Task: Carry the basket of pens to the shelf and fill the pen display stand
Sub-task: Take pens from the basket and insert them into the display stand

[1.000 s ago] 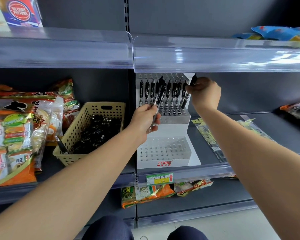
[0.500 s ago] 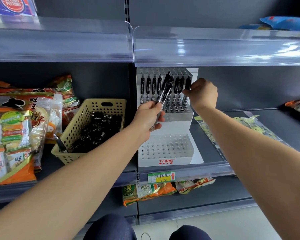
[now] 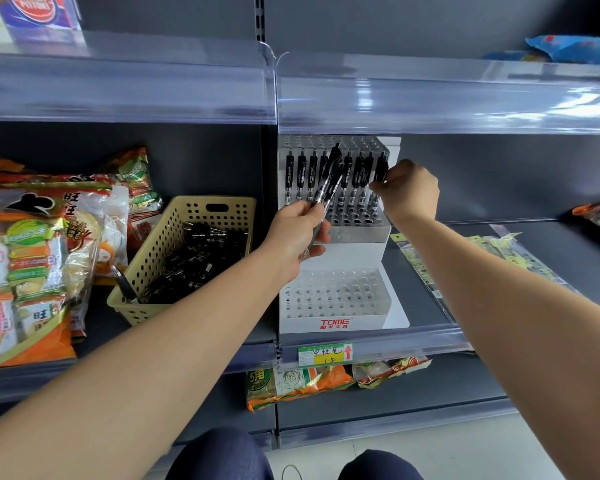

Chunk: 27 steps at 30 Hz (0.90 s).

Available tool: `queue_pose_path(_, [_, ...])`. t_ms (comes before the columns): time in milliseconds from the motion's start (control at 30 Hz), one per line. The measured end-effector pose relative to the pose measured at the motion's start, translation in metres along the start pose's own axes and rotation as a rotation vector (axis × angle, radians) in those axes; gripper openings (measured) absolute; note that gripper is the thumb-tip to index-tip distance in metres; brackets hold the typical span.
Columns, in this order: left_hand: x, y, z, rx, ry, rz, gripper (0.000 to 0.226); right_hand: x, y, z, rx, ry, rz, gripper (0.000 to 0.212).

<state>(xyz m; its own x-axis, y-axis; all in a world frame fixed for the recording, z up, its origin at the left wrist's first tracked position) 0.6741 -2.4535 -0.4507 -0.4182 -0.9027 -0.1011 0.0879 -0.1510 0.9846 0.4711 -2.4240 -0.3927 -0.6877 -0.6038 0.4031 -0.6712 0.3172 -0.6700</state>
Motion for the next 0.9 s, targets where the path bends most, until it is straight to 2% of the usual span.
queue_pose_path(133, [-0.002,0.0,0.0,-0.002,0.004,0.005,0.013,-0.01,0.005,-0.007,0.074,0.018,0.034,0.037])
queue_pose_path(267, [-0.005,0.002,0.004,0.001,-0.008,0.015,0.012,-0.025,-0.001,-0.015,0.208,0.062,0.054,0.032])
queue_pose_path(333, [-0.006,0.003,0.007,0.006,-0.012,0.02,0.012,-0.033,-0.013,-0.005,0.456,-0.089,0.083,0.04])
queue_pose_path(400, [-0.008,0.004,0.01,0.001,-0.013,0.023,0.012,-0.044,-0.028,0.008,0.667,-0.299,0.111,0.036])
queue_pose_path(500, [-0.01,0.006,0.012,-0.003,-0.018,0.026,0.011,-0.05,-0.038,0.014,0.763,-0.413,0.113,0.023])
queue_pose_path(700, [-0.006,0.001,0.007,-0.041,0.025,0.015,0.013,-0.046,-0.037,0.009,0.802,-0.41,0.156,0.023])
queue_pose_path(900, [-0.002,0.002,-0.006,-0.029,0.136,0.054,0.038,-0.024,-0.034,-0.021,0.83,-0.173,0.14,0.015])
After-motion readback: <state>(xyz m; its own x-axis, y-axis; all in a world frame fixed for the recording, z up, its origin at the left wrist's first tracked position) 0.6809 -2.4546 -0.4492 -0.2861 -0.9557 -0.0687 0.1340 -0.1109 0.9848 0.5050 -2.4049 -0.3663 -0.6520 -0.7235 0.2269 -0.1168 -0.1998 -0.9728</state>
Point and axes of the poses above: each hand's wrist, its own x-axis towards the middle knuckle, its own z-axis out of the palm, y = z × x, the point moved 8 cm from there along x, towards the middle knuckle, and after that the axes turned 1 degree about z, right-handed, at the moved point
